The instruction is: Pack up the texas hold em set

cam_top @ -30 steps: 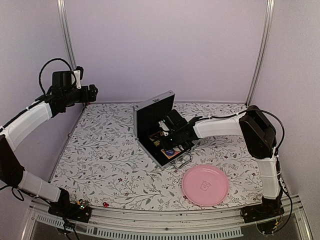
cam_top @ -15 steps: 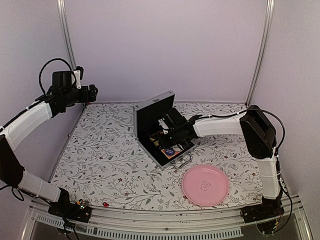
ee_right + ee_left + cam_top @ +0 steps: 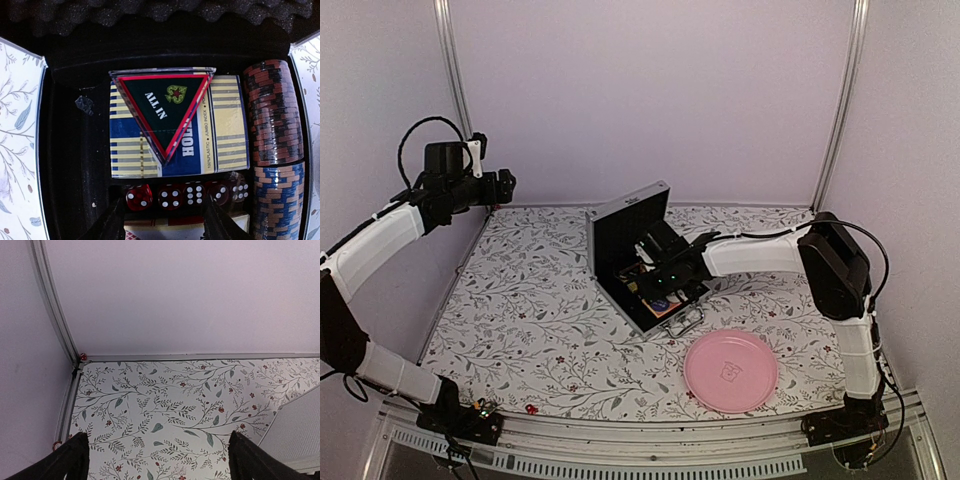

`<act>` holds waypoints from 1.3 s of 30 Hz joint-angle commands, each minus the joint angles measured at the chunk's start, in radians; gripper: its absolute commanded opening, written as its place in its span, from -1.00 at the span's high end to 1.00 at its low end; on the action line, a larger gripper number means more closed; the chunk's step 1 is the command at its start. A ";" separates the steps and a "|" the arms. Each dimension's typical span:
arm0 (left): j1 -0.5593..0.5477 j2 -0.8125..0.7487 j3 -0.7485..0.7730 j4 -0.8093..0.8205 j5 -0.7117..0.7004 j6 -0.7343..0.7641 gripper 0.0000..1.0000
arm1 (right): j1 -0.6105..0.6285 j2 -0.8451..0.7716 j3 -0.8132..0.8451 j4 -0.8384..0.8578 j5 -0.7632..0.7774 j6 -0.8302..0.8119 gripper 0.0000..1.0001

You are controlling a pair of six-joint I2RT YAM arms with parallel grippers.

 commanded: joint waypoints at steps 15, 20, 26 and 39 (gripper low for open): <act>-0.009 0.011 -0.011 0.012 0.007 0.007 -0.93 | 0.018 0.095 0.101 -0.080 0.117 -0.006 -0.15; -0.009 0.010 -0.011 0.013 0.009 0.007 -0.93 | 0.019 0.100 0.101 -0.093 0.151 0.008 -0.17; -0.008 0.011 -0.011 0.013 0.008 0.007 -0.93 | 0.020 0.108 0.111 -0.101 0.163 0.027 -0.18; -0.008 0.009 -0.012 0.015 -0.002 0.008 -0.93 | 0.020 0.019 0.124 -0.071 0.068 -0.016 -0.32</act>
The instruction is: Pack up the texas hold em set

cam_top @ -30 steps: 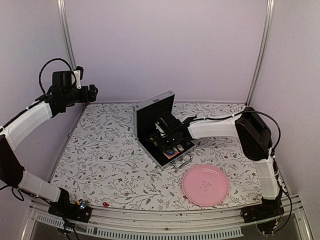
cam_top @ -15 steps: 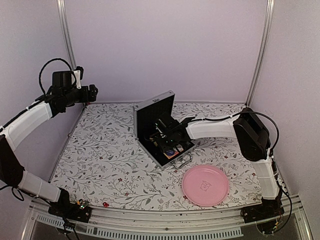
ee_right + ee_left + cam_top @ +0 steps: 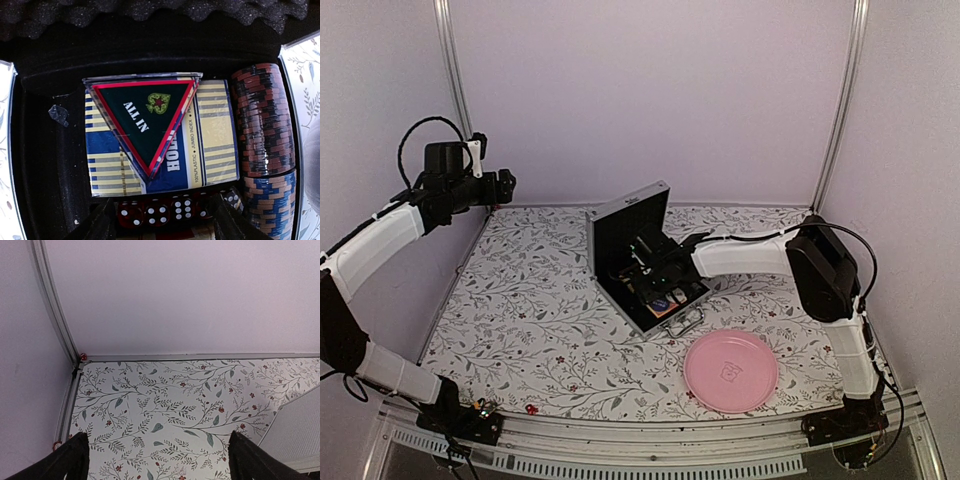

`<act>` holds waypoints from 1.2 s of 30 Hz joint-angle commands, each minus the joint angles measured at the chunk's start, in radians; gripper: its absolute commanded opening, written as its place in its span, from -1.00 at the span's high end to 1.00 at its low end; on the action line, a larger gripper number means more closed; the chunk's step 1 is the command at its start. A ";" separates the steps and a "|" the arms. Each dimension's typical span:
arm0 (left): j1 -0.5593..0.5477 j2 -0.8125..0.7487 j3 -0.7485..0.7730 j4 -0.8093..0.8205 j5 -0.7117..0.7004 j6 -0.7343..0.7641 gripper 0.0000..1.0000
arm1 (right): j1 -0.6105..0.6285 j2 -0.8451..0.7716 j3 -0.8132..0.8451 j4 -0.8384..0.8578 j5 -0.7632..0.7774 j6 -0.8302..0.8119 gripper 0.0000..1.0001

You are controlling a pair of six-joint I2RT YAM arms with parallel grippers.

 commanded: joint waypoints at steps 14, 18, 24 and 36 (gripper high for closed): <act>-0.009 -0.004 -0.026 0.029 -0.022 0.008 -0.93 | 0.094 -0.282 -0.108 0.160 -0.201 -0.139 -0.46; -0.009 -0.006 -0.025 0.029 -0.017 0.007 -0.93 | 0.170 -0.274 -0.111 0.160 -0.199 -0.170 -0.46; -0.009 -0.017 -0.029 0.035 -0.008 -0.001 -0.93 | 0.288 -0.199 -0.079 0.165 -0.220 -0.151 -0.45; -0.010 -0.011 -0.028 0.032 -0.011 -0.004 -0.93 | 0.409 -0.095 -0.042 0.135 -0.227 -0.026 -0.41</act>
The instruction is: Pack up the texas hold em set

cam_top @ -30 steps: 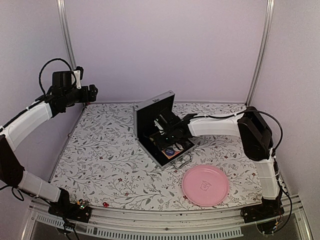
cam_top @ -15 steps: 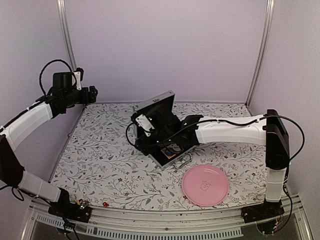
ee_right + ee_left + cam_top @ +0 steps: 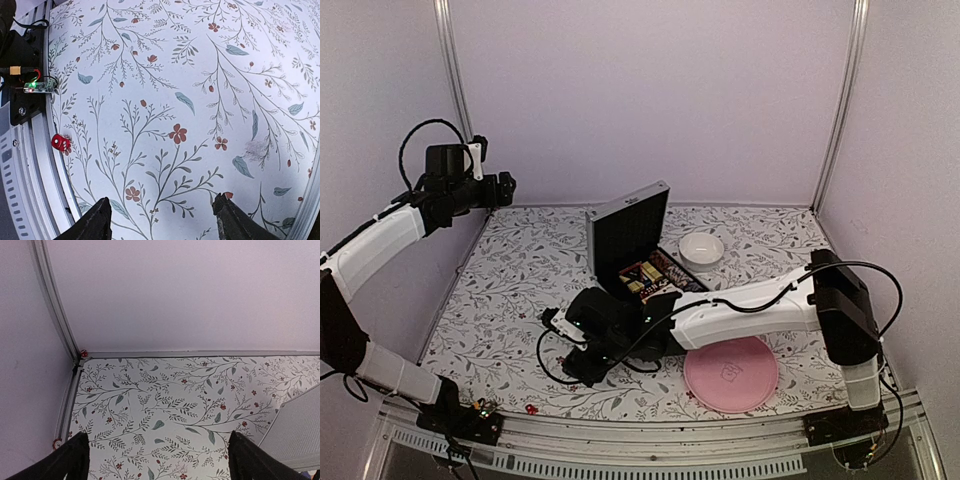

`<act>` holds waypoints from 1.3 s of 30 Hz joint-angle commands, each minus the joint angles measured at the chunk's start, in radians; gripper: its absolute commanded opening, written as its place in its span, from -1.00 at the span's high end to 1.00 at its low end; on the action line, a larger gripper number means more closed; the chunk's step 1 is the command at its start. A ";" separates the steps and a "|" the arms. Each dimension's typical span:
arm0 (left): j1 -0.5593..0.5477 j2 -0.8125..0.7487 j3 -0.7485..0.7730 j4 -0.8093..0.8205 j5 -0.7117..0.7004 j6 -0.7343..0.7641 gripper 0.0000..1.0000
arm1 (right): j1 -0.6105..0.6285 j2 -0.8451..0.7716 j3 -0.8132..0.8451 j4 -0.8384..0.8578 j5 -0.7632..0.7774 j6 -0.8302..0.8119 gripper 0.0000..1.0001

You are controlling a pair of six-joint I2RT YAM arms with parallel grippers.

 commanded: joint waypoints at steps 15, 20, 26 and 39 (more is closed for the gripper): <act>-0.012 0.005 -0.013 0.027 -0.021 0.001 -0.92 | 0.099 0.224 0.260 -0.009 -0.057 0.082 -0.25; -0.012 0.004 -0.014 0.028 -0.031 0.005 -0.92 | 0.134 0.305 0.331 -0.013 -0.083 0.043 -0.19; -0.013 0.004 -0.012 0.027 -0.026 0.005 -0.92 | 0.154 0.367 0.389 -0.013 -0.091 0.021 -0.12; -0.016 0.008 -0.015 0.029 -0.027 0.006 -0.92 | 0.172 0.421 0.406 -0.007 -0.050 -0.018 0.11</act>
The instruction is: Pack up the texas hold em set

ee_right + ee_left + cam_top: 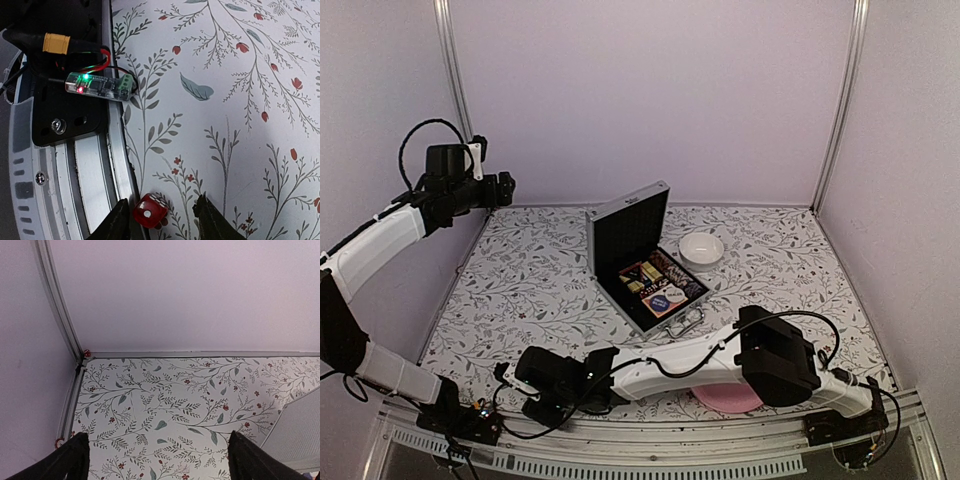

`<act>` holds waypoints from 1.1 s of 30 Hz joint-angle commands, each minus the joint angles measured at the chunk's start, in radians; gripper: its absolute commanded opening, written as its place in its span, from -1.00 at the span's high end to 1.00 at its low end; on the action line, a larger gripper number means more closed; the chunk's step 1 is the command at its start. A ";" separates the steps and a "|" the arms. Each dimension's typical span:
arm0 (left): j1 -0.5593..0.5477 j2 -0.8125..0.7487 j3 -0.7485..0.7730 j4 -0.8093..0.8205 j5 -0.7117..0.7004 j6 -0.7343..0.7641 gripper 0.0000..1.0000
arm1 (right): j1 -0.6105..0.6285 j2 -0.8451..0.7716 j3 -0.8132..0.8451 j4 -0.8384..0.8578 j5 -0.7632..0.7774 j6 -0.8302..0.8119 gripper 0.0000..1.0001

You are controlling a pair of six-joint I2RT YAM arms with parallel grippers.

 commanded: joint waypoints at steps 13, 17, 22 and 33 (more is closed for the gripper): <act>-0.022 0.014 -0.012 0.024 -0.020 0.014 -0.92 | 0.017 0.039 0.013 0.000 0.063 -0.049 0.67; -0.024 0.010 -0.016 0.026 -0.038 0.018 -0.93 | 0.017 -0.002 -0.027 0.046 0.070 -0.049 0.81; -0.036 0.042 -0.009 0.015 -0.082 0.041 -0.92 | 0.016 -0.147 -0.205 0.202 0.074 -0.045 0.90; -0.046 0.032 -0.032 0.044 -0.107 0.064 -0.92 | -0.096 -0.342 -0.336 0.206 0.017 -0.013 0.93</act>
